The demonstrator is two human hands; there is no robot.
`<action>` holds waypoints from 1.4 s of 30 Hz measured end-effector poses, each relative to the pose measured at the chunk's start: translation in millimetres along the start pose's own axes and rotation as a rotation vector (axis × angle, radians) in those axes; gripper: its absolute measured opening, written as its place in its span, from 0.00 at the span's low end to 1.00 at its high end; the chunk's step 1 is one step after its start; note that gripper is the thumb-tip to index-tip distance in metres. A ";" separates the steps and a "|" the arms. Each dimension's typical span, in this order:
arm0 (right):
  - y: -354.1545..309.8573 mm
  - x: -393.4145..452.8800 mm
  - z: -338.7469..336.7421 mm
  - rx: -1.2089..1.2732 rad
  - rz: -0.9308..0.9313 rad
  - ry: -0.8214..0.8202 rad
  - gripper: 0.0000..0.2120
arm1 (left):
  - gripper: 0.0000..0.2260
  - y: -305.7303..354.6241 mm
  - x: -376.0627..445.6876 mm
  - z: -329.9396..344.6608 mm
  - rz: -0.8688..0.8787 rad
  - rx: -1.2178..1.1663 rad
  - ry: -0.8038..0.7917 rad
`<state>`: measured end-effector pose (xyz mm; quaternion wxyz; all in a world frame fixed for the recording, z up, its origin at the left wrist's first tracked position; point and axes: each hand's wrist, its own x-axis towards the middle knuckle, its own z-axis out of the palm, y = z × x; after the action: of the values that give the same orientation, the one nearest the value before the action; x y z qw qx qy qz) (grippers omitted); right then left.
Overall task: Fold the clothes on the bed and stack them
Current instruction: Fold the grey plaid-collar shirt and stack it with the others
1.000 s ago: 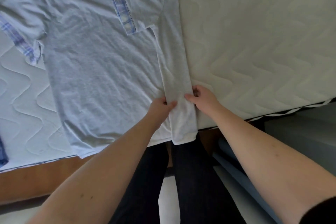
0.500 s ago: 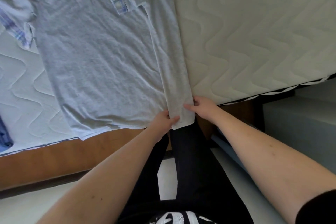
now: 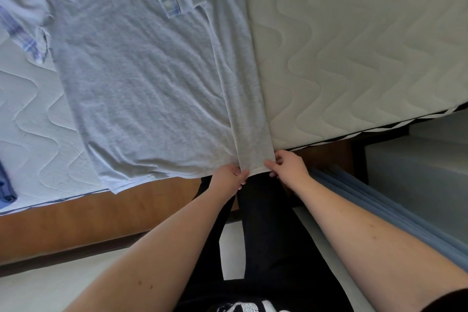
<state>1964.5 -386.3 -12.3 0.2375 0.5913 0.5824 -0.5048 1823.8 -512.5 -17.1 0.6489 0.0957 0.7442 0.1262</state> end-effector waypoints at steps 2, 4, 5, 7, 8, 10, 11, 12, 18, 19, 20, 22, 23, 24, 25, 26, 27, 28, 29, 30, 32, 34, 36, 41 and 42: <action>-4.9 -1.1 -2.2 -0.192 0.065 0.043 0.10 | 0.13 0.5 -1.0 -5.7 -0.015 0.120 0.010; -13.8 -4.5 -6.9 -0.317 0.107 0.129 0.16 | 0.14 2.5 -2.7 -16.2 0.010 0.163 0.045; -19.5 -6.3 -9.0 -0.316 0.094 0.171 0.17 | 0.14 5.0 -4.4 -23.2 0.029 0.158 0.059; -32.4 -7.4 -10.7 -0.224 0.019 0.217 0.16 | 0.13 13.8 -9.2 -39.8 0.095 0.133 0.070; -40.0 -6.8 -10.8 -0.165 -0.026 0.216 0.15 | 0.12 18.9 -11.9 -49.1 0.141 0.138 0.072; -60.3 -4.6 -10.5 -0.081 -0.116 0.193 0.10 | 0.10 29.1 -17.1 -69.7 0.212 0.140 0.091; -72.9 -2.4 -10.8 -0.045 -0.157 0.187 0.08 | 0.09 32.6 -18.4 -80.4 0.232 0.112 0.107; -86.7 1.0 -11.0 -0.003 -0.189 0.187 0.06 | 0.08 35.1 -18.6 -90.7 0.244 0.074 0.128; -175.3 37.0 -5.2 0.275 -0.275 0.177 0.08 | 0.06 43.1 1.0 -146.7 0.282 -0.002 0.286; -188.5 44.3 -4.6 0.311 -0.288 0.180 0.09 | 0.06 44.3 6.0 -154.8 0.276 -0.003 0.304; -201.0 51.3 -5.3 0.328 -0.304 0.174 0.10 | 0.06 46.4 10.8 -162.9 0.269 -0.007 0.323; -223.8 59.8 -10.8 0.328 -0.331 0.137 0.12 | 0.07 52.5 16.6 -179.3 0.252 -0.017 0.359; -234.9 61.2 -15.4 0.336 -0.337 0.114 0.13 | 0.08 57.4 18.1 -188.3 0.248 -0.019 0.374; -245.4 60.3 -19.5 0.356 -0.336 0.085 0.13 | 0.07 62.3 18.2 -197.6 0.243 -0.021 0.385; -254.4 58.4 -23.7 0.372 -0.330 0.055 0.13 | 0.07 67.4 16.8 -207.7 0.235 -0.027 0.394; -263.5 56.5 -27.8 0.372 -0.330 0.031 0.15 | 0.07 73.2 15.5 -218.8 0.231 -0.036 0.406; -272.7 54.3 -32.0 0.352 -0.334 0.002 0.16 | 0.07 78.7 13.0 -230.8 0.226 -0.045 0.422; -281.6 51.8 -35.9 0.328 -0.337 -0.029 0.18 | 0.06 83.3 9.8 -243.4 0.224 -0.055 0.442; -289.9 49.7 -39.6 0.309 -0.343 -0.061 0.19 | 0.06 87.2 5.9 -255.8 0.226 -0.066 0.466; -298.9 47.9 -42.9 0.294 -0.347 -0.088 0.21 | 0.06 91.0 2.1 -269.4 0.230 -0.081 0.500; -318.2 44.1 -47.0 0.278 -0.341 -0.117 0.23 | 0.06 96.3 -5.7 -297.3 0.232 -0.109 0.578; -340.3 45.2 -44.3 0.281 -0.350 -0.142 0.24 | 0.06 98.3 -8.6 -325.8 0.243 -0.118 0.652; -363.2 52.0 -34.5 0.288 -0.369 -0.154 0.24 | 0.07 96.5 -4.7 -353.0 0.273 -0.116 0.708; -419.1 80.2 2.8 0.235 -0.428 -0.199 0.24 | 0.17 78.5 21.5 -419.0 0.354 0.028 0.876; -430.2 85.8 9.8 0.225 -0.441 -0.210 0.24 | 0.19 74.4 27.2 -432.9 0.349 0.019 0.916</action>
<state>1545.8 -266.4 41.2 0.1138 0.4173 0.6095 -0.6644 1389.9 -461.1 35.1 0.2232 0.1596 0.9270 0.2556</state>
